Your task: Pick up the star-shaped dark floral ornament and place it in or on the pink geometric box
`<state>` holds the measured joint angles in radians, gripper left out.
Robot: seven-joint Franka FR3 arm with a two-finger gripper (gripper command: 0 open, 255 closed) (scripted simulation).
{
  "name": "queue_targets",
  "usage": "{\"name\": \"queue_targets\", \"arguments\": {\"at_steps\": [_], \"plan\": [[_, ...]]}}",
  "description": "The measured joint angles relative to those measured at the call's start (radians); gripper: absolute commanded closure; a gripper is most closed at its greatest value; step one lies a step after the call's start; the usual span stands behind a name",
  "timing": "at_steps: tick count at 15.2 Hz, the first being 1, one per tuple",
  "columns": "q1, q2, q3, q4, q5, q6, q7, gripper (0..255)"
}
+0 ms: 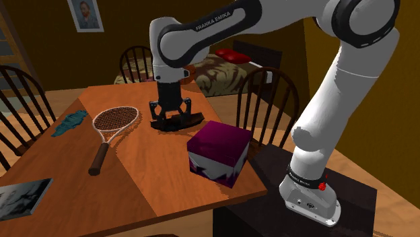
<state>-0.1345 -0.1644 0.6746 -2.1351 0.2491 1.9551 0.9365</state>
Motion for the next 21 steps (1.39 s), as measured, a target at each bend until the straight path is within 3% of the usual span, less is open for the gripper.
{"name": "queue_targets", "arguments": {"at_steps": [5, 12, 18, 21], "plan": [[0.000, -0.035, -0.013, 0.028, 0.014, -0.060, -0.008, 255], [0.049, -0.339, -0.131, -0.206, 0.135, -0.134, -0.148, 255], [0.100, -0.591, -0.243, -0.381, 0.159, -0.235, -0.232, 255], [0.108, -0.623, -0.253, -0.436, 0.165, -0.218, -0.250, 255]]}}
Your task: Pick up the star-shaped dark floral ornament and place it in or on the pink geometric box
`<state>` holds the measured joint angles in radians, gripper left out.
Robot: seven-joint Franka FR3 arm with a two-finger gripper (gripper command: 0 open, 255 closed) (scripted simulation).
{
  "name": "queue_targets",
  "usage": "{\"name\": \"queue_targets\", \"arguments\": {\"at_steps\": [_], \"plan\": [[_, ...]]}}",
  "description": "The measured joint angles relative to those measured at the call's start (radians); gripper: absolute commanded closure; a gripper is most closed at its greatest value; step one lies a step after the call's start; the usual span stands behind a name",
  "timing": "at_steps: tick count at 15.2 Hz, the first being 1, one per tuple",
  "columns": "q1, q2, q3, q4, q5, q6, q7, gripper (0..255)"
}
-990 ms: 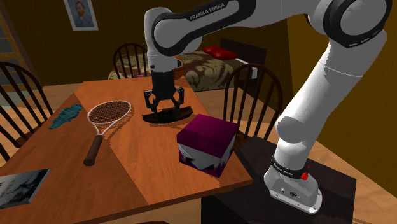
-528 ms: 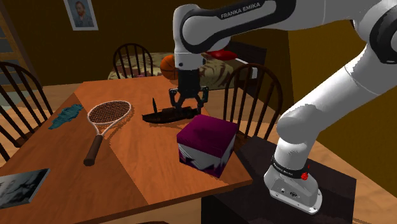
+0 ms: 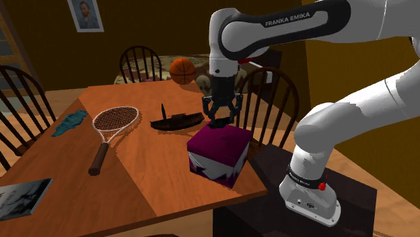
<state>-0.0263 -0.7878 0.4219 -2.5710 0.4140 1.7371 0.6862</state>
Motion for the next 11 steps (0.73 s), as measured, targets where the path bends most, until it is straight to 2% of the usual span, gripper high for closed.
{"name": "queue_targets", "arguments": {"at_steps": [11], "plan": [[0.012, 0.029, 0.053, -0.129, 0.051, 0.157, -0.023, 255]]}}
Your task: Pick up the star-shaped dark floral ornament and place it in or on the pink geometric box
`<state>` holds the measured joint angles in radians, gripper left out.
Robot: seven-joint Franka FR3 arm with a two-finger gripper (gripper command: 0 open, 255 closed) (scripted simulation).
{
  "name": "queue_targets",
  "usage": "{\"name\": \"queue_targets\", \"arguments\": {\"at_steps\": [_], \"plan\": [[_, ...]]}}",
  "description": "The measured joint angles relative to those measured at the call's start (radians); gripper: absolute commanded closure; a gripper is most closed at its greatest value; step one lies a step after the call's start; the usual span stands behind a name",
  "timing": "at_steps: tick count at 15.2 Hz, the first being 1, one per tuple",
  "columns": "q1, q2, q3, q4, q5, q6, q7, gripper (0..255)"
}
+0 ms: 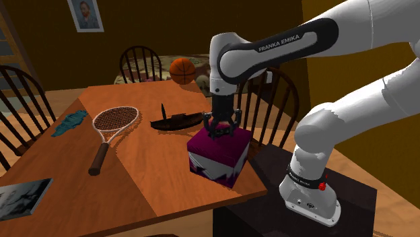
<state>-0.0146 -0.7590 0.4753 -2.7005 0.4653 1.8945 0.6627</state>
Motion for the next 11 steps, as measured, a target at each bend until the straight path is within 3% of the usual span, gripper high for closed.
{"name": "queue_targets", "arguments": {"at_steps": [7, 8, 11], "plan": [[0.000, 0.006, 0.005, -0.014, 0.004, 0.019, -0.004, 255], [0.000, 0.006, 0.005, -0.014, 0.004, 0.019, -0.004, 0], [0.000, 0.006, 0.005, -0.014, 0.004, 0.019, -0.004, 0]]}}
